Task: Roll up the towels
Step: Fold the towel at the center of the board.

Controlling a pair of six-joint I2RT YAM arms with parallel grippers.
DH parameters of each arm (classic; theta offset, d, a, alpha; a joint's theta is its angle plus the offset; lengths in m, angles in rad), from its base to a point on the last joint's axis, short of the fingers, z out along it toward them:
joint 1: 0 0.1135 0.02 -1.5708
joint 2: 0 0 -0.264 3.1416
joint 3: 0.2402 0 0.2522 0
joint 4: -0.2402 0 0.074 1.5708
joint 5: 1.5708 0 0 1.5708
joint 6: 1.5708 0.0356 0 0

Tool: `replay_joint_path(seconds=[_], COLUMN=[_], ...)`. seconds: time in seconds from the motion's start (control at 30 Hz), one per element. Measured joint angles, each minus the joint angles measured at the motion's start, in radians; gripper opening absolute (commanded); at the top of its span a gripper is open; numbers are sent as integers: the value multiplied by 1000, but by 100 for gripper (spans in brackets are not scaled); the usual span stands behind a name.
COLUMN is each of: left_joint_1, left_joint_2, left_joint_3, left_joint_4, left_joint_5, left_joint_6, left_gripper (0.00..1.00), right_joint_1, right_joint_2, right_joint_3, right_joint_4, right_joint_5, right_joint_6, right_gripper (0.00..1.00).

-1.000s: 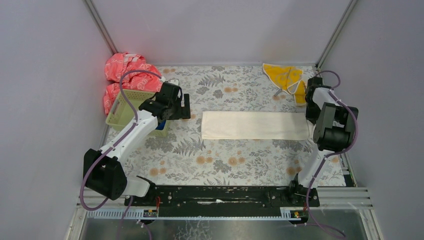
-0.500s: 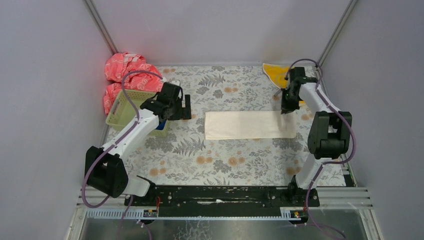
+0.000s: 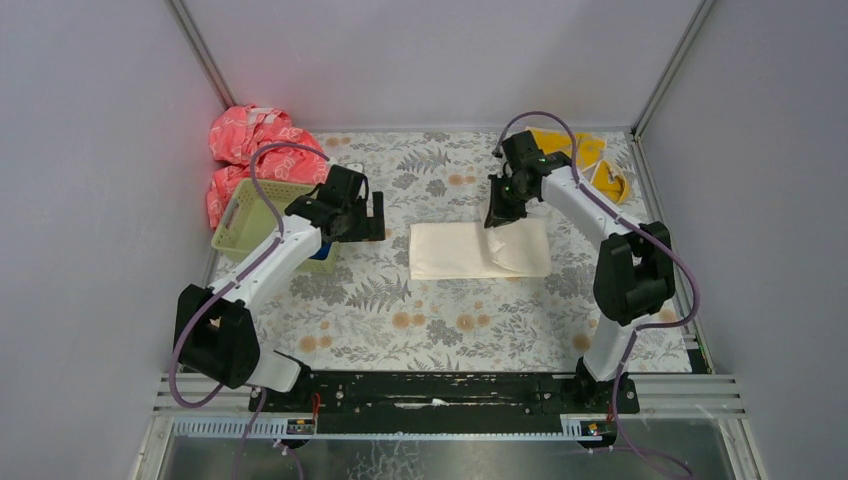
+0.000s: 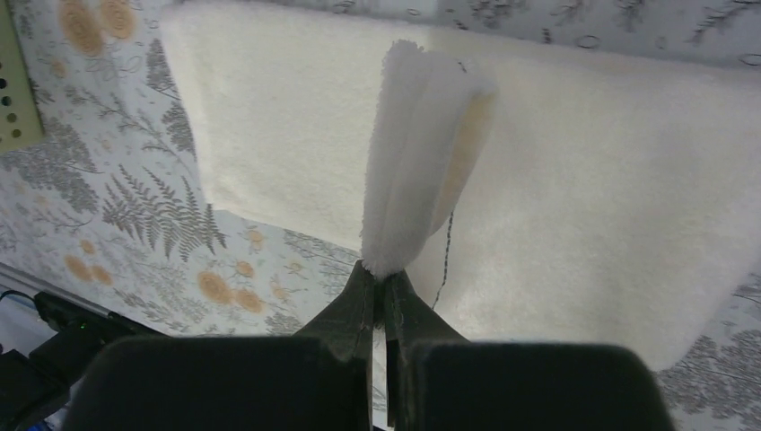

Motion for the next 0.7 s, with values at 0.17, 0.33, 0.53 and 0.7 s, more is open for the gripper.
replay_joint_path(seconds=[0.17, 0.33, 0.53, 0.7], left_joint_1=[0, 0, 0, 0], left_joint_2=[8, 19, 22, 22], left_joint_3=[-5, -9, -10, -10], left_joint_4=[5, 5, 5, 6], left_joint_5=[30, 53, 63, 71], left_joint_6=[-10, -16, -19, -21], left_gripper=[89, 89, 89, 89], right_joint_1=[80, 142, 201, 234], right_joint_2=[23, 49, 75, 98], right_joint_3=[31, 37, 39, 42], right_joint_4=[19, 63, 137, 198], right_joint_5=[9, 20, 32, 35], right_joint_6=[93, 188, 266, 313], right_gripper=[0, 0, 0, 0])
